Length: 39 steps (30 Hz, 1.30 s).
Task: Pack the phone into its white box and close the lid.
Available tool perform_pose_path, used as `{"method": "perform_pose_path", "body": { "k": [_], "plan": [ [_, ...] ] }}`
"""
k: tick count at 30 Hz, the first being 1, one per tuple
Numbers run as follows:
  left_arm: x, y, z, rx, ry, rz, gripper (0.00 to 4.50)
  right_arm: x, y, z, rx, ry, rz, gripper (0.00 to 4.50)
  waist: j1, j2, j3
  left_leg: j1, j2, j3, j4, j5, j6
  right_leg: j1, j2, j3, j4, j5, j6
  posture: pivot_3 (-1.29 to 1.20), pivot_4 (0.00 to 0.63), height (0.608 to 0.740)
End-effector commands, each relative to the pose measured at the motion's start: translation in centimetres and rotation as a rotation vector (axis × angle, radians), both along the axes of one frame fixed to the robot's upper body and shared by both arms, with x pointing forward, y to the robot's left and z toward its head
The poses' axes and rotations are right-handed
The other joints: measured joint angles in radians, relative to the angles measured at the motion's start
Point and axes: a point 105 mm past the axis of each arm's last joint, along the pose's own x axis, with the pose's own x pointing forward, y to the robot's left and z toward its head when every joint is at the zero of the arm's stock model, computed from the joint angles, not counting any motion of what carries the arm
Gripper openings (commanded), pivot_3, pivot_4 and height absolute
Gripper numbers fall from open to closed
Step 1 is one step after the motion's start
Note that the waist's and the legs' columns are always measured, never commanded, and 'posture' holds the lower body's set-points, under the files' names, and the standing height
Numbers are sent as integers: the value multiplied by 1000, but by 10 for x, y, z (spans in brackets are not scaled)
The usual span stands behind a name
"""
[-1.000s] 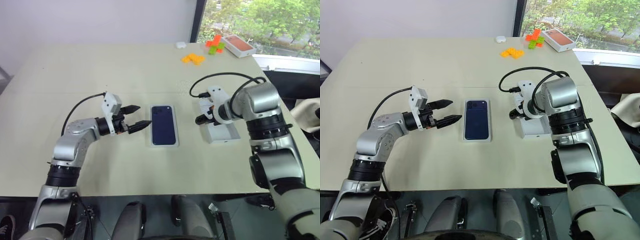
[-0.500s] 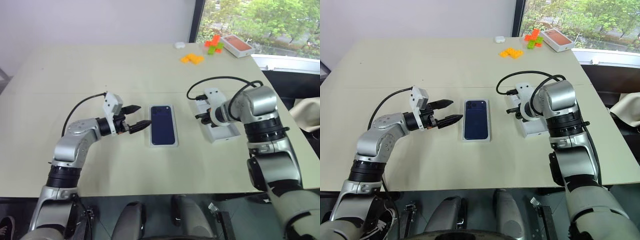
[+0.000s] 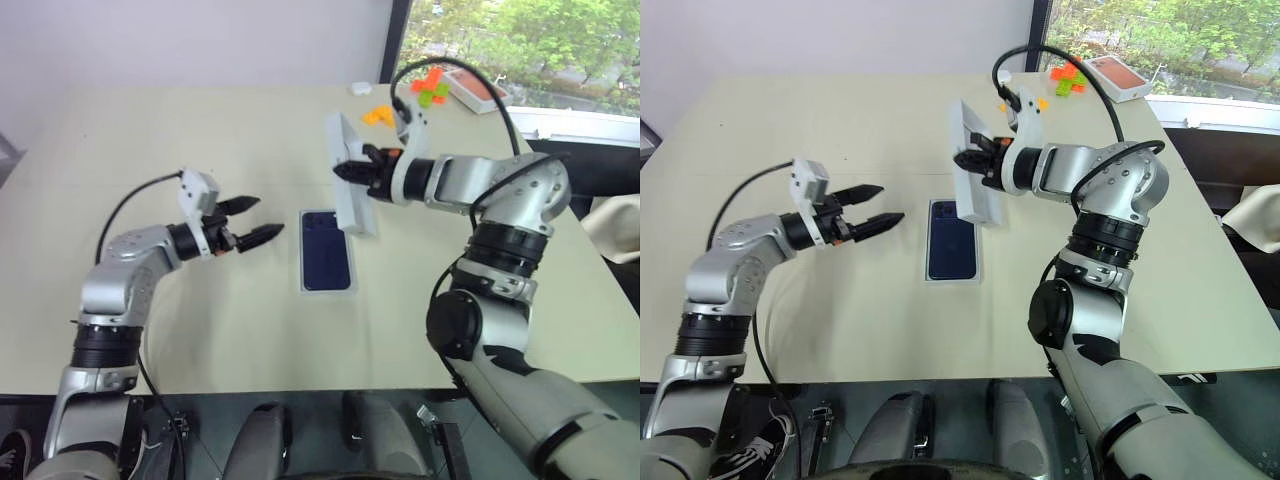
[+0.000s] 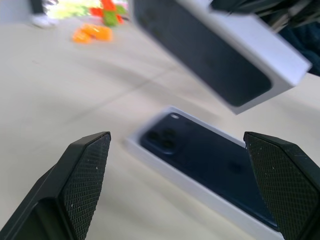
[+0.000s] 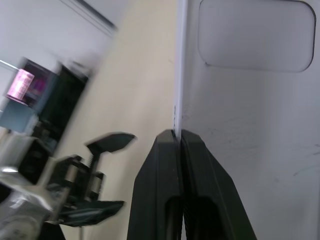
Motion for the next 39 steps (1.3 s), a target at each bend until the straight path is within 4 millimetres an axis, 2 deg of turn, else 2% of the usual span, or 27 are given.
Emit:
{"method": "perform_pose_path", "body": {
  "k": [1,6,9,12,16,20,25,34,39],
  "plan": [
    [-8,11,22,-42,-28,-11,4500,-9,2,13,244,-3,91,59,-1,0,0,0,0,0,0,0,0,1,0,0,0,0,0,0,150,740],
    [-17,14,24,-44,4,-27,4500,-13,12,15,385,24,121,59,-5,1,1,0,0,1,-1,-1,1,-1,0,0,0,0,0,0,150,740],
    [-20,19,31,-56,-13,-18,4500,-19,29,2,464,92,167,59,-6,1,1,0,1,1,-2,-1,1,-1,0,1,0,0,0,0,150,740],
    [-21,22,35,-66,-23,-10,4500,-26,41,-3,510,122,228,59,-6,1,1,-1,1,2,-2,-1,1,-3,0,1,0,0,0,0,150,740],
    [-23,24,37,-71,-23,-7,4500,-32,53,-23,529,203,258,59,-8,1,1,-1,1,2,-2,-1,1,-3,0,1,0,0,0,0,150,740],
    [-24,24,36,-79,-15,-6,4500,-40,63,-32,535,240,295,59,-20,1,1,-2,1,2,-2,-1,1,-4,0,2,0,0,0,0,150,740],
    [-25,20,34,-79,-8,-12,4500,-38,65,-38,528,269,291,59,-31,1,1,-2,1,2,-2,-1,1,-4,0,2,0,0,0,0,150,740],
    [-28,18,33,-80,-8,-21,4500,-46,75,-50,513,307,325,59,-30,1,1,-2,1,3,-2,-1,1,-5,1,2,0,0,0,0,150,740],
    [-37,21,35,-63,-52,-58,4500,-49,80,-52,524,326,355,59,-30,1,1,-2,1,3,-2,-1,1,-5,1,2,0,0,0,0,150,740]
  ]
}}
